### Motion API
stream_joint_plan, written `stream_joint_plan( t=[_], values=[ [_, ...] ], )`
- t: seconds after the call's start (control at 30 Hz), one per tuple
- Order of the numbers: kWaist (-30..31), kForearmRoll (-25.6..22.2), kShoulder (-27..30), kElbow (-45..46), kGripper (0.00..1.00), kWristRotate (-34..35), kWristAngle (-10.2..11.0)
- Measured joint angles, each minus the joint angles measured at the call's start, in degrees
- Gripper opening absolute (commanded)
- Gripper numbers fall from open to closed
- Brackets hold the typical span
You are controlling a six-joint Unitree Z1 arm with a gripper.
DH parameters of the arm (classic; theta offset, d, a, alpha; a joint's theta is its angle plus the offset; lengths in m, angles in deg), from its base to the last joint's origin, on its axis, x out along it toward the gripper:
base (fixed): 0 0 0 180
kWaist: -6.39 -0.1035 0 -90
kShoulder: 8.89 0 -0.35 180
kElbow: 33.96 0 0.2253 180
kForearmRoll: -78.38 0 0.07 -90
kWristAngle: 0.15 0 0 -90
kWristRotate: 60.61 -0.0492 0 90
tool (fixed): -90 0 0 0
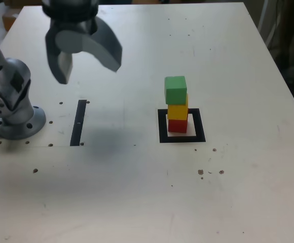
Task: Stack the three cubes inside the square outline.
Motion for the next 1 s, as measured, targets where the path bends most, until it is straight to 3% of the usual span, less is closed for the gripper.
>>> stream_joint_plan(
  t=[0.27,0.53,0.67,0.83,1.0],
  values=[
    [0.0,7.5,2.66,15.42,0.99,0.02,0.5],
    [0.03,17.88,2.53,23.65,0.99,0.48,1.04],
    [0.68,22.31,1.92,25.15,0.99,0.46,2.77],
    [1.09,23.36,0.16,24.7,0.99,0.4,3.65],
    [1.09,23.34,-1.5,24.04,0.99,0.4,3.05]
  ],
)
